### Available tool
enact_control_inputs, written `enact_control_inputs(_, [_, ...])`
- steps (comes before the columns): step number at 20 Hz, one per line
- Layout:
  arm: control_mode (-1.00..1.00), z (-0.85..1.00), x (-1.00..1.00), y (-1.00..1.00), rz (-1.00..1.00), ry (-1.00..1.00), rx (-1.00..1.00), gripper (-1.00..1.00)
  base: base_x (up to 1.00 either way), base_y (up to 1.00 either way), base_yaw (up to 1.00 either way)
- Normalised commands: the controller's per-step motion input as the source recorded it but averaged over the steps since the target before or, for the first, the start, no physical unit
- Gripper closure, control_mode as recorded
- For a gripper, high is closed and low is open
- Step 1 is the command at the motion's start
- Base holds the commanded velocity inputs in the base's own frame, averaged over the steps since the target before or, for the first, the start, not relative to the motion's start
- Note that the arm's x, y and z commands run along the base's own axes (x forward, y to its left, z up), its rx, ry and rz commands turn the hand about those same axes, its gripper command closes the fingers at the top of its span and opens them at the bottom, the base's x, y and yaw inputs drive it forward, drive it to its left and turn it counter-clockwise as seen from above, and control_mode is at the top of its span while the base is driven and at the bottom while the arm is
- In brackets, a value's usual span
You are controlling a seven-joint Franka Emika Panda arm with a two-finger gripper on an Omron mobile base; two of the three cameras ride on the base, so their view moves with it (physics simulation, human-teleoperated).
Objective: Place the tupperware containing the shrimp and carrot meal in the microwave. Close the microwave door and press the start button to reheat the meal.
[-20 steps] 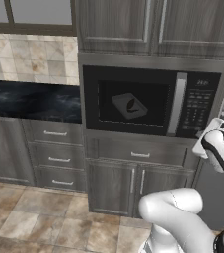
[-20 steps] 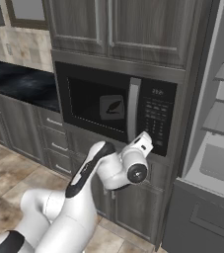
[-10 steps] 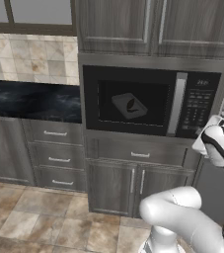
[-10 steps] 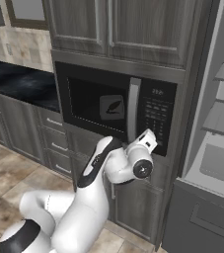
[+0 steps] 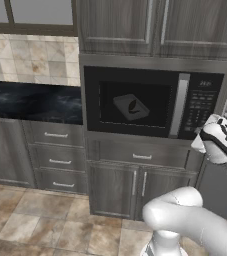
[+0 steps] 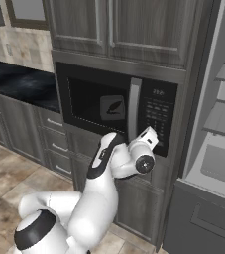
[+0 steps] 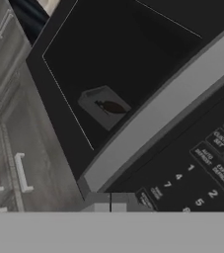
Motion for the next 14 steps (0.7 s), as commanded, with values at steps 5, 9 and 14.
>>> enact_control_inputs(5, [-1.00, -0.13, 0.24, 0.00, 0.00, 0.00, 0.00, 1.00, 0.00, 0.00, 0.00])
enact_control_inputs(9, [-1.00, -0.19, 0.21, 0.00, 0.00, 0.00, 0.00, 1.00, 0.00, 0.00, 0.00])
enact_control_inputs(14, [-1.00, -0.20, 0.18, -0.06, 0.00, -0.01, 0.00, 1.00, 0.00, 0.00, 0.00])
